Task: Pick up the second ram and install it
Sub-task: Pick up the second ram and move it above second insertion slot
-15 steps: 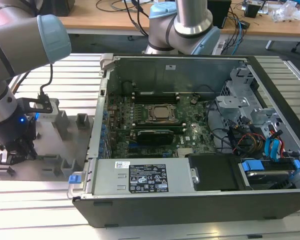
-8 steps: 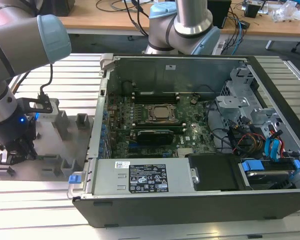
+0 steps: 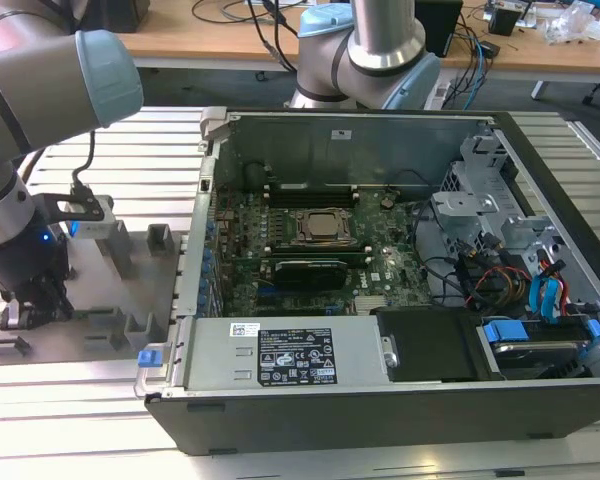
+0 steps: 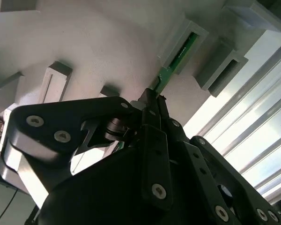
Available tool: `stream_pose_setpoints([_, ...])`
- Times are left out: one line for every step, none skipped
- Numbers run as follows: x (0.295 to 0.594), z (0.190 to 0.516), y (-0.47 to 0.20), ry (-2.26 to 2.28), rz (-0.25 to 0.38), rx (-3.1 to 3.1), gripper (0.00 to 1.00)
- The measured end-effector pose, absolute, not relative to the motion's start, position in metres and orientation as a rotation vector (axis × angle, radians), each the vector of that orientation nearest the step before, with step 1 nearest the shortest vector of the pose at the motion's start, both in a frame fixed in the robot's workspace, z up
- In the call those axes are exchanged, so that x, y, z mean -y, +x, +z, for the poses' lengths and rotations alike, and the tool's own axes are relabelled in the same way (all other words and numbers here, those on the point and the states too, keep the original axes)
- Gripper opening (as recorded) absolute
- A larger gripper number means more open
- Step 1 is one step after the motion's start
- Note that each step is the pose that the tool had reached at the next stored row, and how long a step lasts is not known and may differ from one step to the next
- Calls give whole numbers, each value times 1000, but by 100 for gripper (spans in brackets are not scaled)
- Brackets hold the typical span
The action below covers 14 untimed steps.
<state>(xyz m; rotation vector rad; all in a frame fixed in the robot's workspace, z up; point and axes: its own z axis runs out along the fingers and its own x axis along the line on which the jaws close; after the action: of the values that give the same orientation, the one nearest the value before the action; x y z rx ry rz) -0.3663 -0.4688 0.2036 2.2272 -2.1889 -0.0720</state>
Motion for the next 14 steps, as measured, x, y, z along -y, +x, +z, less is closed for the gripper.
stream_pose_setpoints([469, 204, -366, 2227, -72, 2189, 13])
stream_pose_setpoints([469, 204, -366, 2227, -72, 2189, 13])
stream_pose_setpoints([469, 204, -366, 2227, -72, 2189, 13])
stream_pose_setpoints([469, 204, -366, 2227, -72, 2188, 13])
stream_pose_setpoints([469, 207, -366, 2227, -72, 2189, 13])
stream_pose_setpoints([469, 214, -366, 2227, -72, 2189, 13])
stream_pose_setpoints([469, 219, -366, 2227, -72, 2189, 13])
stream_pose_setpoints([469, 221, -366, 2227, -72, 2189, 13])
stream_pose_setpoints([469, 224, -366, 2227, -72, 2189, 13])
stream_pose_setpoints([469, 227, -366, 2227, -72, 2189, 13])
stream_pose_setpoints([469, 233, -366, 2227, -72, 2189, 13])
stream_pose_setpoints([469, 236, -366, 2227, -72, 2189, 13])
stream_pose_setpoints([469, 241, -366, 2227, -72, 2189, 13])
stream_pose_setpoints([469, 246, -366, 2227, -72, 2189, 13])
